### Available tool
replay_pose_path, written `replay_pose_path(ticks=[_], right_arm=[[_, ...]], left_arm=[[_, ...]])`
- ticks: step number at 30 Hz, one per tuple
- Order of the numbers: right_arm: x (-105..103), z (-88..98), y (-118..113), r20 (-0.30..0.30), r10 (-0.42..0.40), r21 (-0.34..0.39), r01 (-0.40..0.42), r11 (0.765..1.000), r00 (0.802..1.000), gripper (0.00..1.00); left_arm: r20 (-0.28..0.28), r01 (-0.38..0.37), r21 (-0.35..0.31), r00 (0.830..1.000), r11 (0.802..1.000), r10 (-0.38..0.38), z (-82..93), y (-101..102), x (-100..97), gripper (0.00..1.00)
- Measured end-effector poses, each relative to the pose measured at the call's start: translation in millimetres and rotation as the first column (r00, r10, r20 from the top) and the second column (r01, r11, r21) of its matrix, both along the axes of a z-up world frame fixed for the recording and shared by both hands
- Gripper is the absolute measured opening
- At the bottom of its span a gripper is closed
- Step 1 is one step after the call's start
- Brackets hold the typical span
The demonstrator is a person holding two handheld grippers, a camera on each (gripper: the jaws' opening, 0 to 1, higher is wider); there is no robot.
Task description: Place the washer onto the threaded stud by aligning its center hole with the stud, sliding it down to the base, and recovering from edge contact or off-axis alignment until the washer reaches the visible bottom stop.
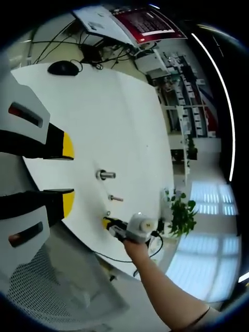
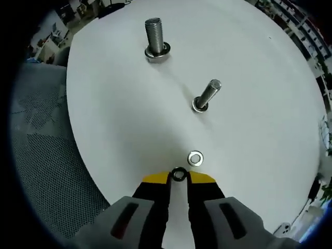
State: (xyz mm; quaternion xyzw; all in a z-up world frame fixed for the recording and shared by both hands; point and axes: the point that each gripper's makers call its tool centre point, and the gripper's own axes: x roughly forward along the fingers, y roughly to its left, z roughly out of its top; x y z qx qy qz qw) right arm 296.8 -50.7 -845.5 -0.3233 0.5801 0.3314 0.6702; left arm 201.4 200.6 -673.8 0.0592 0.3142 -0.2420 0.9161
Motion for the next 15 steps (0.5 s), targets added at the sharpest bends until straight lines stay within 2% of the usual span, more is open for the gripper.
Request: replay_pose_path(ticks=[1,4,7,9,12,15], right_arm=[[-0.4,0.3,-0.7,0.006,-0.032,-0.004,0.032,0.999,0.999,0.14],[-1.2,1.2,-0.4,0.012,-0.002,0.006,0.002,1.0,1.0,0.14],[-4.8,1.4,0.8,0.014,0.075,0.012,-0.075,0.997,0.997,0.14],[-7.4,1.3,0.0,0.013,0.085,-0.001,-0.085,0.996,0.996,0.13],[-10.9,1.6,-1.5,-0.005,0.088,-0.013,-0.088,0.996,0.996,0.13],[-8.1,9.9,0.8,0.014,0.075,0.0,-0.075,0.997,0.997,0.13]], left_arm=[[0.0,0.0,-0.001,1.0,1.0,0.0,0.0,-0.2,-0.1,0.2],[-0.002,0.006,0.004,1.0,1.0,-0.006,-0.6,-0.7,-0.9,0.2],[0.0,0.006,0.001,1.0,1.0,-0.006,0.0,-0.6,-1.1,0.19],[0.003,0.006,-0.001,1.0,1.0,-0.006,0.7,-0.6,-1.1,0.19],[0.006,0.007,-0.003,1.0,1.0,-0.007,1.2,-0.9,-1.0,0.19],[0.009,0.009,-0.009,1.0,1.0,-0.009,2.3,-1.3,-0.6,0.19]])
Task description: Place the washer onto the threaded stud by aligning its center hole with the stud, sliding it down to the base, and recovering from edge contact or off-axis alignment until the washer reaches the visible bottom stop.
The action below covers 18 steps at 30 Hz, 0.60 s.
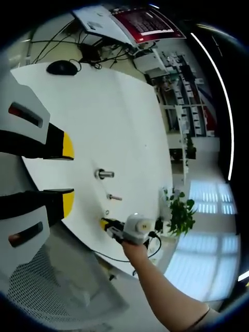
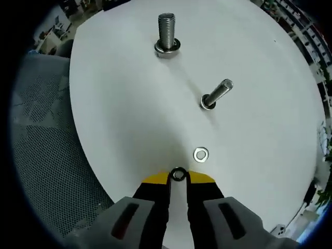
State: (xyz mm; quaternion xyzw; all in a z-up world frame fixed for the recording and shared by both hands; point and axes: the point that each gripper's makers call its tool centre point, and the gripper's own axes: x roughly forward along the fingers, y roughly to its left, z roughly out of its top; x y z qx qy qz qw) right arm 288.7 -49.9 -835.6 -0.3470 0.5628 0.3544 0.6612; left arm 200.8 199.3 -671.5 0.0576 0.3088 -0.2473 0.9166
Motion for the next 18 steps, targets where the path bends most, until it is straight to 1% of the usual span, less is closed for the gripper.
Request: replay_pose_path(ticks=[4,6,11,18], right_arm=[[10.2,13.8,9.6,0.027,-0.001,0.032,0.001,0.999,1.0,0.13],[20.0,23.8,16.0,0.057,-0.003,0.055,0.0,0.998,0.998,0.13],[40.8,43.3,28.4,0.097,-0.027,0.107,0.017,0.994,0.995,0.13],[58.2,59.5,40.3,0.132,0.011,0.114,-0.027,0.993,0.991,0.14]], left_arm=[[0.004,0.006,-0.004,1.0,1.0,-0.006,1.0,-1.3,-0.1,0.19],[0.005,0.009,-0.008,1.0,1.0,-0.009,1.3,-2.0,0.1,0.19],[0.012,0.006,-0.014,1.0,1.0,-0.006,3.2,-1.8,0.9,0.19],[0.011,0.005,-0.014,1.0,1.0,-0.005,3.1,-1.6,1.1,0.19]])
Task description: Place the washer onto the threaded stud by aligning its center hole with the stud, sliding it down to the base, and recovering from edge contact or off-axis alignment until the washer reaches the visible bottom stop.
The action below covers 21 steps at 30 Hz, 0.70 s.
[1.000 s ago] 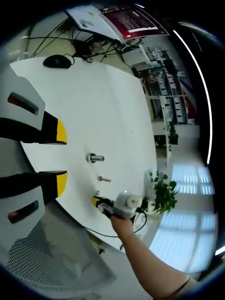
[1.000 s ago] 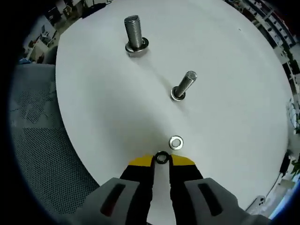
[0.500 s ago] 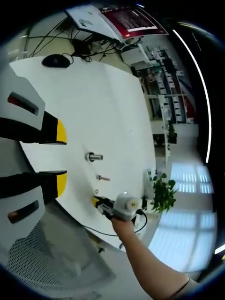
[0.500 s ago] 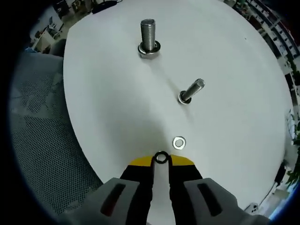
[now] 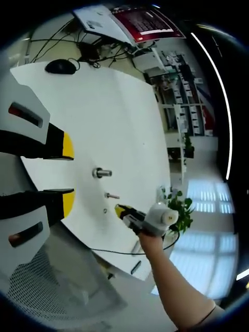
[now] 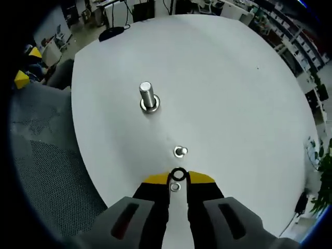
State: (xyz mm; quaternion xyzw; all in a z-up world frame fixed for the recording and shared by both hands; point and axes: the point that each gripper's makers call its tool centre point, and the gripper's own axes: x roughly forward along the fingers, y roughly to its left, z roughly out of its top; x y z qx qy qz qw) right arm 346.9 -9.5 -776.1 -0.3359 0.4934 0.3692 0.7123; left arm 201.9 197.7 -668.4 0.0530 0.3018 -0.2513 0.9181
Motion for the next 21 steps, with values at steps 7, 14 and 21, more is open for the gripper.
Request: replay_pose_path(ticks=[7,14,21], right_arm=[[9.3,1.1,10.8,0.017,0.047,-0.011,-0.047,0.999,0.999,0.14],[12.0,-2.5,10.8,0.008,0.054,-0.022,-0.054,0.998,0.999,0.14],[14.4,-6.3,13.2,-0.008,0.052,-0.018,-0.053,0.998,0.999,0.14]], left_arm=[[-0.005,0.004,0.001,1.0,1.0,-0.004,-0.8,-0.9,-0.1,0.19],[-0.006,0.0,0.001,1.0,1.0,0.0,-0.9,0.0,0.1,0.19],[-0.007,-0.003,0.001,1.0,1.0,0.003,-1.1,0.3,0.2,0.19]])
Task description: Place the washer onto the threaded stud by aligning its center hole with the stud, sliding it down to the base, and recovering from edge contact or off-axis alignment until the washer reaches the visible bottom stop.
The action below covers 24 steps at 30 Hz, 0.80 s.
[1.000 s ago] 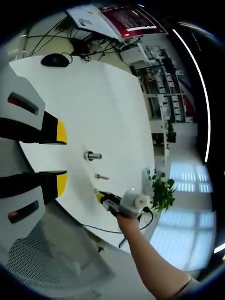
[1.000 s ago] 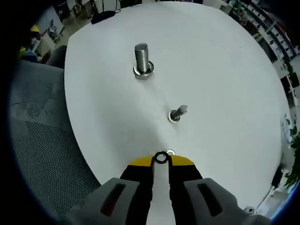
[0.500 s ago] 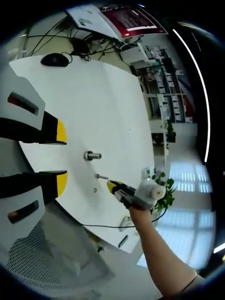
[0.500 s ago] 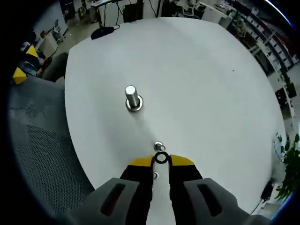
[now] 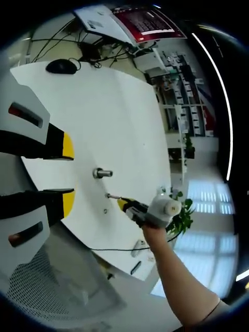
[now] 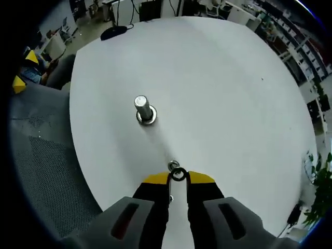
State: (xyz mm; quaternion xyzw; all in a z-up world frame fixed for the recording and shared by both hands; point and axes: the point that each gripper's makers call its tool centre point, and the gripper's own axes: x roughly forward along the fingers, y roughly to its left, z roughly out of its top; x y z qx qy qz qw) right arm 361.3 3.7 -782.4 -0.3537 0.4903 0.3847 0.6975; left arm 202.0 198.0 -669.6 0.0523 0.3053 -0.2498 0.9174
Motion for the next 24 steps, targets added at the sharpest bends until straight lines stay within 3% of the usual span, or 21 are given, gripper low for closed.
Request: replay_pose_path(ticks=[11,24], right_arm=[[1.4,-15.0,1.6,-0.027,0.014,-0.027,-0.015,1.0,1.0,0.14],[-4.1,-42.6,0.9,-0.08,-0.028,-0.035,0.026,0.999,0.996,0.14]], left_arm=[[-0.004,-0.004,0.003,1.0,1.0,0.004,-1.1,0.9,0.1,0.19],[-0.018,-0.004,0.02,1.0,1.0,0.004,-4.4,2.0,-0.9,0.19]])
